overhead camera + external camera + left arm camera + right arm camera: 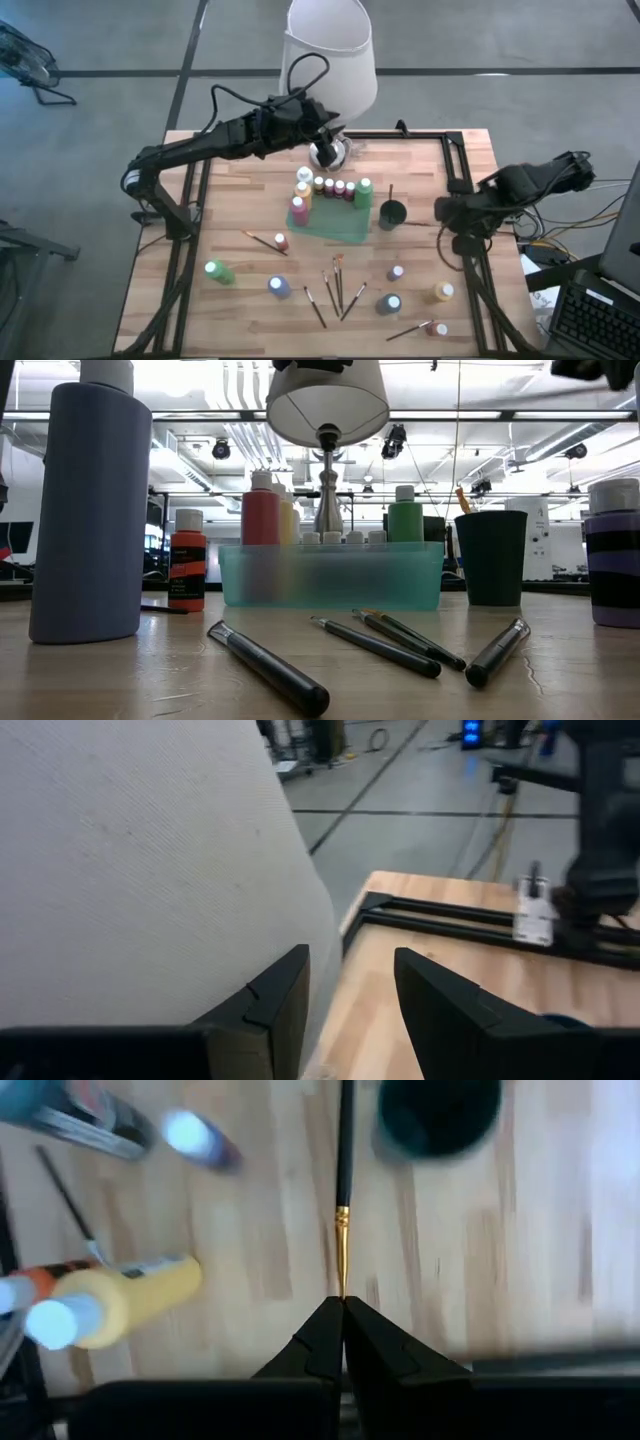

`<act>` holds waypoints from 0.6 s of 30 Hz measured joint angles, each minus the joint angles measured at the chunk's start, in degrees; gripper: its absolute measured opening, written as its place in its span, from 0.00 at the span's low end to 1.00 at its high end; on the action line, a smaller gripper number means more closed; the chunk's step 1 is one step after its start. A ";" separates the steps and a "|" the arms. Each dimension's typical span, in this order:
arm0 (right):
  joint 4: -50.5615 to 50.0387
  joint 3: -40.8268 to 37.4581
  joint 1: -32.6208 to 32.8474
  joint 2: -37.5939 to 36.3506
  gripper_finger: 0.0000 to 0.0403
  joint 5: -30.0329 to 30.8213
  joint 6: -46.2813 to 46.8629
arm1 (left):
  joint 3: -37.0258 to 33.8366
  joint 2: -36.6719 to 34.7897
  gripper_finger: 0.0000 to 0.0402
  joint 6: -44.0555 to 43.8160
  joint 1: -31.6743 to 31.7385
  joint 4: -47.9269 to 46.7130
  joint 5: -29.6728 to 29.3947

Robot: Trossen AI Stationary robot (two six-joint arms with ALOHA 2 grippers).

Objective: Pick & Place Paint Supplies
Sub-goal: Put the orange paint brush into the black cup

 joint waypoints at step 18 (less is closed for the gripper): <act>-0.78 14.78 -15.51 12.91 0.02 -0.85 -7.86 | 2.92 -0.04 0.38 -2.08 -0.01 -8.46 3.31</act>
